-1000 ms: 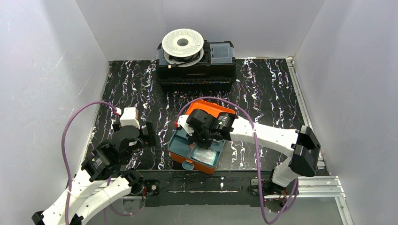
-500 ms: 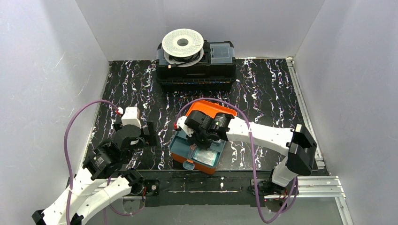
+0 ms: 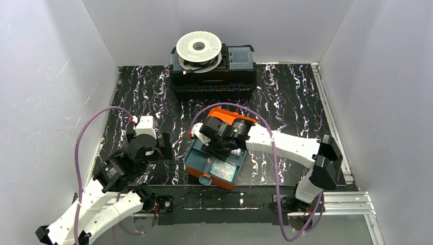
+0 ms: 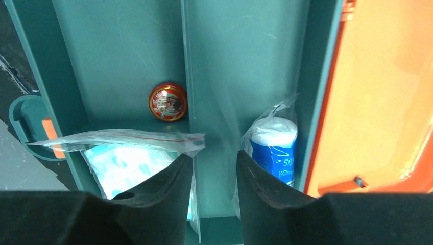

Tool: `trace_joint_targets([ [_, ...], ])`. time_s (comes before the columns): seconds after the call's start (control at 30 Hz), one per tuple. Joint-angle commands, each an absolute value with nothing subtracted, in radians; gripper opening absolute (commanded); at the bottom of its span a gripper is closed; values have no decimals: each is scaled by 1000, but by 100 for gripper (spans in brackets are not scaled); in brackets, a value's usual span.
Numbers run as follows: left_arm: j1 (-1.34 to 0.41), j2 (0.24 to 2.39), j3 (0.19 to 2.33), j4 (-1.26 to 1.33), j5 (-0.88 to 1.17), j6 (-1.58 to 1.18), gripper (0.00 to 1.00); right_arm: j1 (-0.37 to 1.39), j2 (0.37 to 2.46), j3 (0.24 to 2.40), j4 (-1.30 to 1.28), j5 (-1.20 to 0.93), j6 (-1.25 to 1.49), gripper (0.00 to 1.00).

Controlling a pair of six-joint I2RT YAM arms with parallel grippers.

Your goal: Organize the medicine kit

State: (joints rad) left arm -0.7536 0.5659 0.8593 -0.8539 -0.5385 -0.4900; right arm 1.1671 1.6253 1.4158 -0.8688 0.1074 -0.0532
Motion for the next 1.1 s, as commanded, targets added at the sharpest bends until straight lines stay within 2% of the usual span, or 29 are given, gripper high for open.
trace_joint_targets([
  [0.0, -749, 579, 856, -869, -550, -482, 98, 1164, 1565, 1484, -906, 164, -61, 46],
  [0.07, -749, 583, 856, -867, -549, -480, 98, 1164, 1546, 1485, -908, 170, -56, 47],
  [0.33, -750, 623, 854, -839, -505, -481, 98, 1142, 1440, 1429, -866, 229, -9, 64],
  [0.43, -750, 656, 863, -831, -473, -487, 98, 1130, 1396, 1399, -845, 237, -8, 67],
  [0.57, -749, 704, 877, -800, -438, -499, 98, 1096, 1339, 1349, -817, 348, 83, 80],
  [0.87, -750, 884, 898, -708, -301, -491, 98, 913, 1138, 1153, -665, 249, 281, 80],
  [1.07, -744, 990, 895, -648, -204, -482, 98, 879, 1036, 1036, -600, 232, 333, 82],
])
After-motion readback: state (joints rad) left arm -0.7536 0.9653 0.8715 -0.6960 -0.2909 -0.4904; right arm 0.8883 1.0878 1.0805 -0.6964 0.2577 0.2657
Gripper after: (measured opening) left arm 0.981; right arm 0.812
